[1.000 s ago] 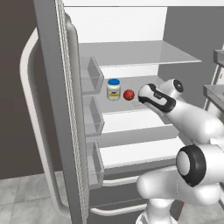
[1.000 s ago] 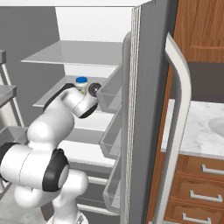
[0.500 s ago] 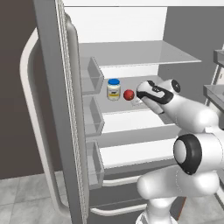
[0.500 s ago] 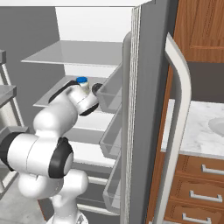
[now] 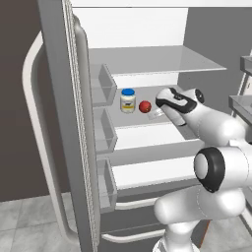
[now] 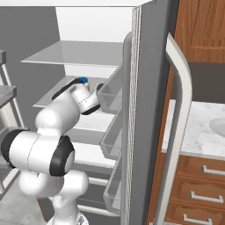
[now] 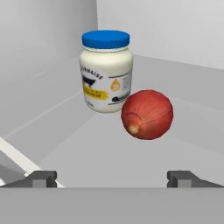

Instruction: Pick onion from the fridge and place it on the plate on the counter.

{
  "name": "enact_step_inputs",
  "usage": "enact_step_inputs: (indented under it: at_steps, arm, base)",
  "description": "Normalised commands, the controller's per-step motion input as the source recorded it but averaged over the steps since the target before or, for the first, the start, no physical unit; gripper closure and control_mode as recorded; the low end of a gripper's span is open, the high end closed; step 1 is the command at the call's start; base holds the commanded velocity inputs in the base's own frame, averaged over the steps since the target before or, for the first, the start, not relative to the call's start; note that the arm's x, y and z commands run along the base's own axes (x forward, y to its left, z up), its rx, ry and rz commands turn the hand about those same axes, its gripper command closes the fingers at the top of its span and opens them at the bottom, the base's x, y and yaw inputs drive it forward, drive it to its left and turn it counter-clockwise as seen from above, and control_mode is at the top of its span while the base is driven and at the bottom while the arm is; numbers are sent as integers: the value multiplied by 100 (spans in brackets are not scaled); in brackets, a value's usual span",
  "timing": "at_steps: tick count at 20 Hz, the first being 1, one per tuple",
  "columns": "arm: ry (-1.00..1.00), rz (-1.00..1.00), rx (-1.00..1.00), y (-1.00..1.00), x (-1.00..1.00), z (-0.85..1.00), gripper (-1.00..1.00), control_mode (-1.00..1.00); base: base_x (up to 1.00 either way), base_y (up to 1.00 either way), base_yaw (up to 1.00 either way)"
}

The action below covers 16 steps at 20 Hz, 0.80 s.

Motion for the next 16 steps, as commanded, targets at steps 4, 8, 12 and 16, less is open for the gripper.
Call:
enact_step_inputs:
  at_steps: [4,8,12,16]
  arm:
    - [0,0,0,0,30,0,-100,-100]
    - [0,0,0,0,27,0,-100,-100]
    - [0,0,0,0,21,0,-100,-100]
    - [0,0,0,0,20,0,-100,-100]
  base:
    - [0,0,0]
    - [0,0,0]
    - [0,0,0]
    - [0,0,0]
